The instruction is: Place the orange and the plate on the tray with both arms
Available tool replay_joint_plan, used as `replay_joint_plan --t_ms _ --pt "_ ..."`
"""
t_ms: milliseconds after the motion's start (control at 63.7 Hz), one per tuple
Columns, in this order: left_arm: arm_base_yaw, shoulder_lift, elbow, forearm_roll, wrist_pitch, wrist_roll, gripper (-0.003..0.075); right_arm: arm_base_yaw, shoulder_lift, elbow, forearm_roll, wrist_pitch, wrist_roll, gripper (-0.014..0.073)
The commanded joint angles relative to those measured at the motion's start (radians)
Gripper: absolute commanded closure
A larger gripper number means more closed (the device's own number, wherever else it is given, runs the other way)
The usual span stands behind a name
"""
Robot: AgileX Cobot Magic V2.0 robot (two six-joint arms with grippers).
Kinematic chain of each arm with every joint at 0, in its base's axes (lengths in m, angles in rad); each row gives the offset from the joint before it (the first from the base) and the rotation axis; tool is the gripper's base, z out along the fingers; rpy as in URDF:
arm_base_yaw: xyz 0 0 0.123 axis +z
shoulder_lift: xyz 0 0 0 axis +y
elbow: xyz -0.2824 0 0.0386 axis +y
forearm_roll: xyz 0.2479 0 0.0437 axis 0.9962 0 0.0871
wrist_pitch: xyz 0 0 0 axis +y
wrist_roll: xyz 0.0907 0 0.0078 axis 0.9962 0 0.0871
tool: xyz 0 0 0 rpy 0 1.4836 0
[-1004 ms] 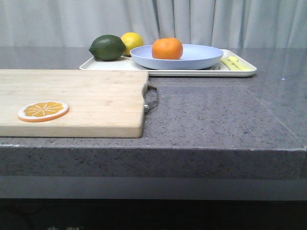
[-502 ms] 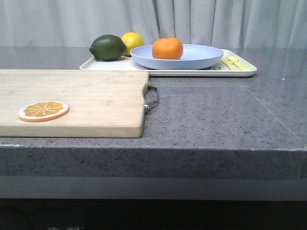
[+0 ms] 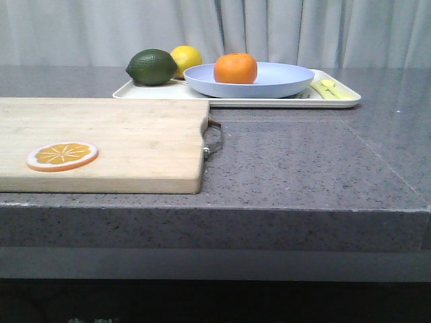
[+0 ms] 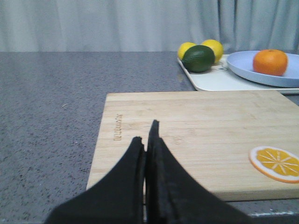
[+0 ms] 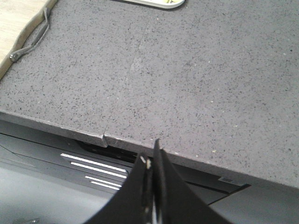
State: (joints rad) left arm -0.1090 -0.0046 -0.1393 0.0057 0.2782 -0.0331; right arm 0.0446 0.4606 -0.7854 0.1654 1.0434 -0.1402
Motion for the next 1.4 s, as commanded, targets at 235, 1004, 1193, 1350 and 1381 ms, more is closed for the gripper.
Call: replay_joint_plan --t_ms 235,1004,1193,1350,1381 --pt "0.042 -0.022 0.147 0.01 -0.325 -0.067 0.0738 0.003 0.006 -0.021 0.001 -0.062 -0.007 0.0662" --pt "0.035 -0.019 0.147 0.018 -0.312 -0.062 0.0738 0.003 0.006 -0.021 0.001 -0.061 -0.007 0.0662" --pt "0.035 -0.019 0.147 0.018 -0.312 -0.062 0.0738 0.003 -0.011 0.038 0.0 -0.099 -0.007 0.0662" --pt "0.035 -0.019 0.147 0.018 -0.312 -0.062 0.0738 0.003 -0.124 0.194 -0.001 -0.264 -0.007 0.0662" --pt "0.035 -0.019 0.147 0.018 -0.312 -0.062 0.0738 0.003 -0.156 0.23 0.0 -0.32 -0.007 0.0662"
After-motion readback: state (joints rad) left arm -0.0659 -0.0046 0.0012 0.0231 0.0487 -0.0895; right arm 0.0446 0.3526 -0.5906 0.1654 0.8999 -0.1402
